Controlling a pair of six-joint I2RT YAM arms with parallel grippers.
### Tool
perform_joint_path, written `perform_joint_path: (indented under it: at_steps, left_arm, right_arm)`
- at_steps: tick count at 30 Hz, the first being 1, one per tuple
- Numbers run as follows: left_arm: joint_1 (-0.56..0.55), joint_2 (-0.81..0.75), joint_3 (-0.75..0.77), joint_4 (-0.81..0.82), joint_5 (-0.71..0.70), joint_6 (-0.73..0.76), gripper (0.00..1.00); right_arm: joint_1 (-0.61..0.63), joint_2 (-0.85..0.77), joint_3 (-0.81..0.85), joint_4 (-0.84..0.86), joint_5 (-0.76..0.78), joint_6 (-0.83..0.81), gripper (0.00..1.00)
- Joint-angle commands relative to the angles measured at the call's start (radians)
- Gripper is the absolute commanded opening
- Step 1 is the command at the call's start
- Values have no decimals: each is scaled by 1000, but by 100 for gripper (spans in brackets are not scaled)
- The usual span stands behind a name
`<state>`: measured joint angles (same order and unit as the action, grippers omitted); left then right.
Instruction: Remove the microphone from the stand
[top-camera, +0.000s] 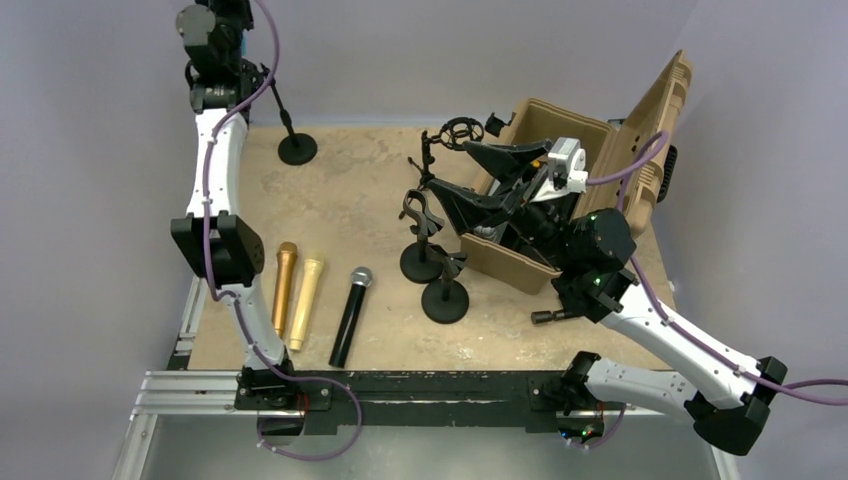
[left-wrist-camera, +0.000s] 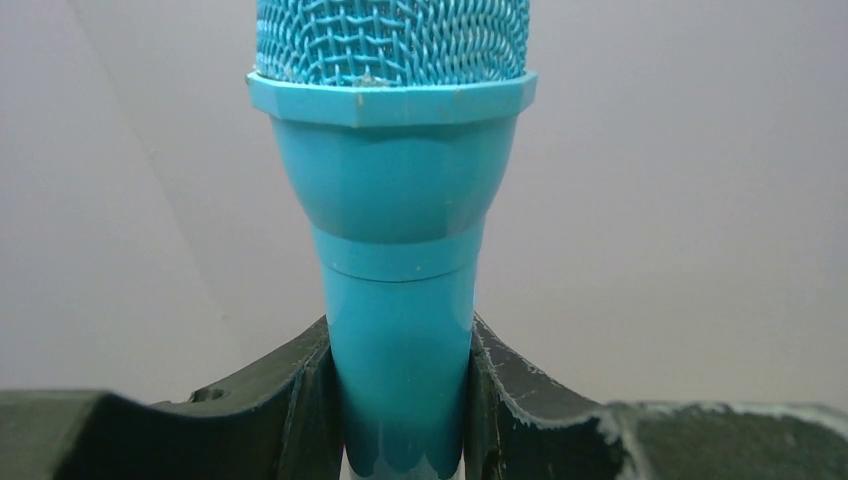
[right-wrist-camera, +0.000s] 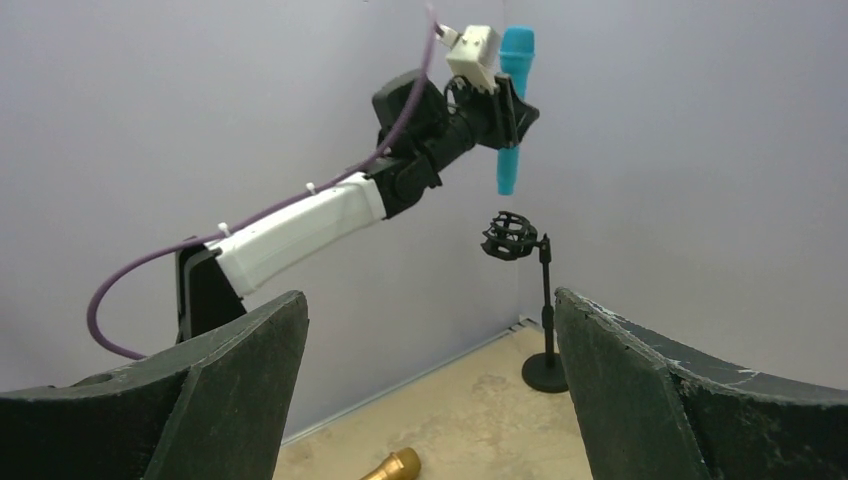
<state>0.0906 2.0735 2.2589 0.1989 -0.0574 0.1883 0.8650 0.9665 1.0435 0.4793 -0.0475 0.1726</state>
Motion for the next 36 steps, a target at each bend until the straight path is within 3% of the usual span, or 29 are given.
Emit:
perform_joint_path:
  at_steps: [1,5,11,14,23,27,32,36]
  left_arm:
    - [29,-164,73,-80,315,-271,0]
    - [43,-306,-93,-59,565,-538,0]
    - [30,-426,-335,-177,723,-897,0]
    - [-10,-497,-502,-269,757,-898,0]
    - [-178,-772,-965,-671,532,-533,0]
    - [-195,-870,-1141,-785,372,-461,0]
    - [-345,-892,-1203,-935,-18,-400,0]
    - [-399,-855,-1256,-956,-55,-403,0]
  right_arm:
    - [3,-40,11,45,-29,32,90]
    - [4,-76,-23,67,-29,42,90]
    - [3,-106,-83,121,-37,89,90]
    - [2,-139,-120,160,-54,125,90]
    - [3,-235,-214,199,7,182,91]
    - [2,-256,-228,204,23,189,91]
    - [3,-265,-243,220,42,194,91]
    - [3,-261,-241,223,43,196,91]
